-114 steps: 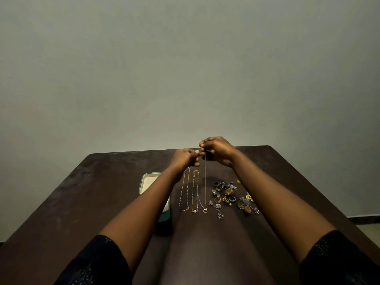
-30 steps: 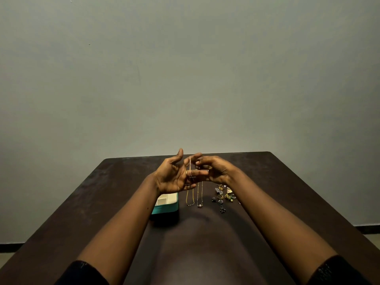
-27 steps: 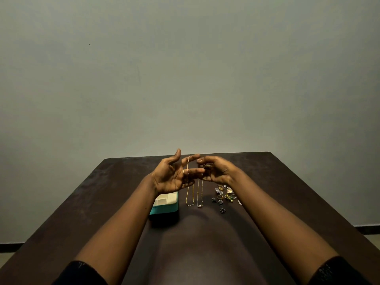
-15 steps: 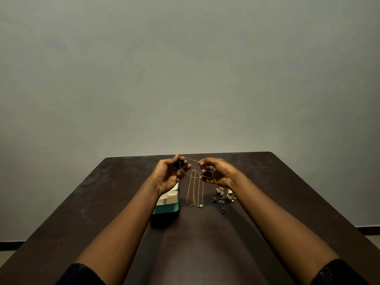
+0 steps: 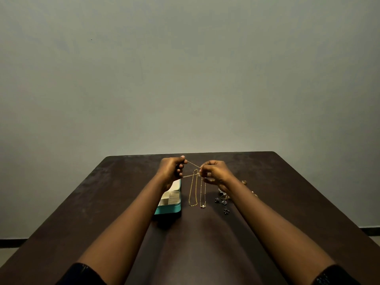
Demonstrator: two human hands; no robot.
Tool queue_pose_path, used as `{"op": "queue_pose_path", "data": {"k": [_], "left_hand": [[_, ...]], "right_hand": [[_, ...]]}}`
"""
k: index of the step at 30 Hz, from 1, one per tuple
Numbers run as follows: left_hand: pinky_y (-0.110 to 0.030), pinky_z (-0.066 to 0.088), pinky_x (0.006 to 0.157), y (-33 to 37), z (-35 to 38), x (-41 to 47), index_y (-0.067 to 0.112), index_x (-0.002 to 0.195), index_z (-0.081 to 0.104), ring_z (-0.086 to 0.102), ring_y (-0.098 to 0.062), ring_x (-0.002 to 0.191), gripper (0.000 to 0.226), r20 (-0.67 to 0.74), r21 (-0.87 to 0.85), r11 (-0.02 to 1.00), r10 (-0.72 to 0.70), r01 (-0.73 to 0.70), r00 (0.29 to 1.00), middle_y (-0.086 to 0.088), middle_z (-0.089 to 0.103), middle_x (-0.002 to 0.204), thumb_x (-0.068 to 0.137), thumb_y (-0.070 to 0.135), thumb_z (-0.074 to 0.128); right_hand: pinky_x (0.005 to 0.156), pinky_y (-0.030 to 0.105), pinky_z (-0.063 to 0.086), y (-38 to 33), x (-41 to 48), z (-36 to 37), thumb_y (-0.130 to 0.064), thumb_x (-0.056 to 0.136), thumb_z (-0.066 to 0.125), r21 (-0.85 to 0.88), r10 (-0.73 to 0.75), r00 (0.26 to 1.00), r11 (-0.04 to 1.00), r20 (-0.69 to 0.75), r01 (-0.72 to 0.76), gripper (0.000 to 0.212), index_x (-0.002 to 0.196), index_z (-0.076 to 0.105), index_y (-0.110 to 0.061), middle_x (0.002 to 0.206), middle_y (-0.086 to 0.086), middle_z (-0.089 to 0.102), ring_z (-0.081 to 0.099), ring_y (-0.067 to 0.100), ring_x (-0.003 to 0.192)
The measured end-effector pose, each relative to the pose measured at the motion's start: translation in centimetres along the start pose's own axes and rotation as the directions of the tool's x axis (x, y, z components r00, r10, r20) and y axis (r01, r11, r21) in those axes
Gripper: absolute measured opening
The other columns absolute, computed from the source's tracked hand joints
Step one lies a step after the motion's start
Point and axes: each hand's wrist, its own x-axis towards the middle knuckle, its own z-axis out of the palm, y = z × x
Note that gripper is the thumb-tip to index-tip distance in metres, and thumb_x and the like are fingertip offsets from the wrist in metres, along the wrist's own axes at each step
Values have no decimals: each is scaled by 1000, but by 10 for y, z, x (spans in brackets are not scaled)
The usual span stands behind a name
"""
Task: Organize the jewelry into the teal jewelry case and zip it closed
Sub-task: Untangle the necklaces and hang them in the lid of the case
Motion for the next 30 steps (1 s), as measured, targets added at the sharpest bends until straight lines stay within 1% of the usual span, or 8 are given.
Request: {"op": "queue_pose_path", "data": {"k": [3, 8, 14, 17, 20, 22, 27, 30], "left_hand": [[-18, 28, 47, 3, -4, 2, 6, 78, 59, 34, -8, 52, 23, 2, 7, 1000, 27, -27, 1000, 0, 42, 63, 96, 14, 47], [-19, 30, 52, 11, -10, 3, 10, 85, 58, 45, -9, 60, 24, 95, 36, 996, 79, -83, 992, -1, 53, 73, 98, 11, 38], [-18, 31, 47, 21, -20, 11, 11, 85, 61, 41, -6, 46, 20, 145, 218, 969, 83, -114, 986, 2, 49, 65, 96, 13, 45], [-18, 32, 46, 28, -25, 13, 11, 85, 63, 39, -6, 45, 19, 162, 308, 945, 60, -108, 985, 3, 49, 61, 95, 13, 46], [-19, 32, 46, 31, -31, 16, 8, 89, 63, 36, -9, 48, 15, 150, 407, 907, 47, -105, 987, 1, 48, 61, 93, 11, 49], [-20, 29, 46, 31, -36, 19, 6, 89, 63, 34, -10, 50, 15, 144, 461, 880, 48, -110, 988, -1, 46, 61, 92, 9, 49], [-17, 26, 41, 29, -54, 29, 2, 88, 63, 32, -9, 50, 16, 159, 509, 853, 38, -115, 987, -2, 46, 64, 91, 8, 49], [-19, 26, 44, 24, -64, 35, -4, 94, 64, 33, -10, 51, 19, 153, 538, 834, 48, -124, 987, -4, 47, 66, 90, 9, 51]], "right_hand": [[64, 28, 47, 3, 4, 4, 1, 84, 54, 10, 48, 999, 999, 25, -48, 19, 71, 57, -13, 72, 4, 61, 59, 14, 65], [68, 30, 48, 1, 6, 12, 10, 79, 52, 74, 124, 986, 988, 113, -133, 21, 73, 57, -9, 71, 5, 61, 61, 16, 67], [71, 29, 42, -3, 12, 23, 13, 78, 53, -2, 115, 969, 993, 217, -118, 27, 77, 58, -13, 81, 2, 67, 64, 14, 78], [79, 30, 42, -7, 16, 32, 15, 76, 53, 62, 52, 968, 996, 247, -69, 31, 85, 60, -14, 88, 2, 68, 63, 13, 83], [71, 23, 46, -15, 18, 44, 16, 79, 52, 221, -37, 962, 975, 269, -24, 30, 89, 60, -12, 83, 4, 70, 66, 13, 79], [68, 24, 44, -18, 20, 52, 14, 80, 53, 268, -61, 965, 963, 256, -10, 25, 88, 60, -9, 77, 8, 70, 67, 16, 72], [69, 30, 53, -20, 25, 68, 10, 83, 56, 240, -20, 966, 970, 259, -44, 18, 82, 60, -7, 78, 9, 63, 59, 17, 67], [58, 25, 55, -16, 29, 76, 9, 84, 57, 198, 15, 968, 978, 252, -67, 16, 78, 60, -5, 73, 7, 59, 55, 11, 58]]}}
